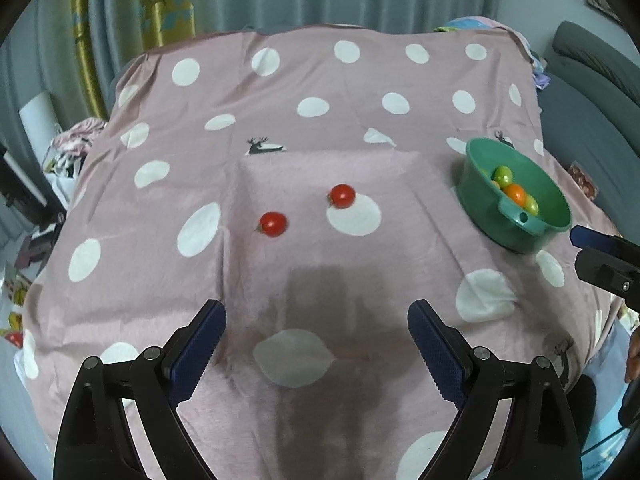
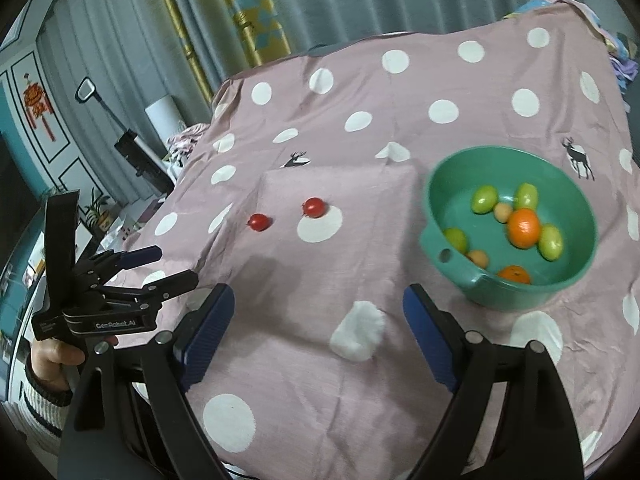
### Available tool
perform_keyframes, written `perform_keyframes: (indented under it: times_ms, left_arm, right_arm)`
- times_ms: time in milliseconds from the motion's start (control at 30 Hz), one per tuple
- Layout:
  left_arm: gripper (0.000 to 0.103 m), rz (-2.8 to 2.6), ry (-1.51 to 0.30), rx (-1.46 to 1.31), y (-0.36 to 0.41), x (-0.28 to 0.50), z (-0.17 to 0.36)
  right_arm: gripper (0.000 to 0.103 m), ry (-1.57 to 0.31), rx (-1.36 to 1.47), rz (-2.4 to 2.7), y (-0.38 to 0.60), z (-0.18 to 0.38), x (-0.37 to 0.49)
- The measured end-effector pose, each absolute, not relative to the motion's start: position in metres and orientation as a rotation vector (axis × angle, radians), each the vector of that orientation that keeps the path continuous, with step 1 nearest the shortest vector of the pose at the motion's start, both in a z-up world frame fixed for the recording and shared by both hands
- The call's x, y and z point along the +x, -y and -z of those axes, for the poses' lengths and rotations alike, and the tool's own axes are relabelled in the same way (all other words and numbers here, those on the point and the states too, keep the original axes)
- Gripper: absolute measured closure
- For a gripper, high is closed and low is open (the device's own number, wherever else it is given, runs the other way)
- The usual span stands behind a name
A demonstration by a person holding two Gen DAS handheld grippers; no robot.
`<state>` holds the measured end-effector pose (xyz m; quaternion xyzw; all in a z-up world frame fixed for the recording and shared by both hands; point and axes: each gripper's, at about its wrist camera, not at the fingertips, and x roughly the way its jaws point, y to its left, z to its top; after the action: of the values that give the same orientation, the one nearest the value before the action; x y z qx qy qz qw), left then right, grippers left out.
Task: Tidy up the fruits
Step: 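Withdraw both open tools toward the last cherry tomatoes, then grasp a cherry tomato with the left tool while the right tool grasps another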
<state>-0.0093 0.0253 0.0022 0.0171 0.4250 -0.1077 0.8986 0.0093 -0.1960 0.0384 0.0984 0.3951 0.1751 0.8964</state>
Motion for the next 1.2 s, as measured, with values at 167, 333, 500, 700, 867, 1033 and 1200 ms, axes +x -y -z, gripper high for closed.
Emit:
perform_keyframes:
  times_ms: [167,333,500,700,867,1033,1200]
  left_arm:
    - [0.011,0.233,-0.888,0.013,-0.036,-0.002,0.005]
    - [0.011,0.224,-0.892,-0.023,-0.053,0.007,0.012]
    - [0.011,0.227,-0.884,-0.055,-0.071,0.017,0.018]
    - [0.011,0.282,-0.859,-0.035,-0.073,0.035,0.016]
    - [0.015,0.298,-0.851,0.035,-0.063,0.062,0.015]
    - [0.028,0.353,-0.898,0.121,-0.045,0.091,0.026]
    - [0.039,0.382,-0.942,0.176,-0.033,0.114,0.041]
  right_arm:
    - [0.016,-0.850,0.184,-0.375,0.183,-0.032,0.019]
    - [0.016,-0.882,0.171,-0.387,0.171,-0.023,0.032]
    - [0.016,-0.910,0.156,-0.401,0.161,-0.013,0.048]
    - [0.016,-0.933,0.142,-0.425,0.146,-0.001,0.072]
    - [0.017,-0.938,0.111,-0.442,0.133,0.006,0.094]
    - [0.023,-0.946,0.075,-0.457,0.123,0.014,0.122]
    - [0.030,-0.977,0.070,-0.460,0.118,0.028,0.156]
